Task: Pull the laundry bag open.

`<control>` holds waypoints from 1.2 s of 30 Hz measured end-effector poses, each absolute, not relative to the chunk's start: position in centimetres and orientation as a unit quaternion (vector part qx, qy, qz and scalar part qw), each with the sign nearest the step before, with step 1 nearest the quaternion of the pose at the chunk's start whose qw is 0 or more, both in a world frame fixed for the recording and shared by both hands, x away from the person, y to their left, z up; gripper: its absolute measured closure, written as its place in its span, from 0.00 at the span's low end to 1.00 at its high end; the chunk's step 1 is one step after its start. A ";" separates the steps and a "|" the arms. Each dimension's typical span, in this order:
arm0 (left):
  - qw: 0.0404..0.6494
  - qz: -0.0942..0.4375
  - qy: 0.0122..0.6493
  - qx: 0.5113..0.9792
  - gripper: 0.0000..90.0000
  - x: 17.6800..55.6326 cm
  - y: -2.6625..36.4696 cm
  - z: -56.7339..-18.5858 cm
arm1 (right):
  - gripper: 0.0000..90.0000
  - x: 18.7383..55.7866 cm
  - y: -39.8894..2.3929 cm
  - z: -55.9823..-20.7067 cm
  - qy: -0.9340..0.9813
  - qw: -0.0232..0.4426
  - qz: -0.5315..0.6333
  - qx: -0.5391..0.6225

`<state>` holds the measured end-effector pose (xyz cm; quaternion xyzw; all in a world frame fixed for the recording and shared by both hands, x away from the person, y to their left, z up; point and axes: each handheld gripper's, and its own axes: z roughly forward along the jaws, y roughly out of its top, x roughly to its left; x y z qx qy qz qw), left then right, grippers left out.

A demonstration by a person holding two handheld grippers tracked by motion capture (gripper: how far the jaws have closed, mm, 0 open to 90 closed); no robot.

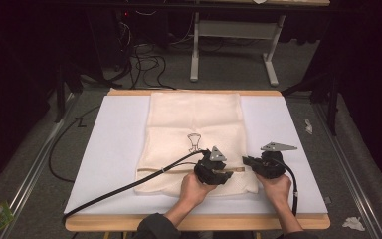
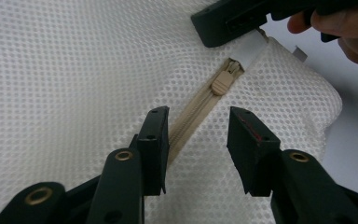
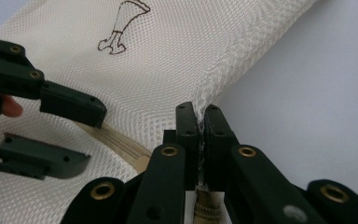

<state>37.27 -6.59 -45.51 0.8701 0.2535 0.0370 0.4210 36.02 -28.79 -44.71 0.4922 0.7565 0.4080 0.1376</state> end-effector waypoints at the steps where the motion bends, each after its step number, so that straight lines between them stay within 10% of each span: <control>1: 0.417 0.046 0.248 0.873 0.66 37.1 -6.9 -45.5 | 0.98 36.0 -28.8 -44.6 0.756 0.137 0.410 0.491; 36: 0.444 0.009 0.261 0.857 0.67 37.2 -8.3 -46.2 | 0.98 35.9 -27.8 -43.7 0.749 0.102 0.454 0.472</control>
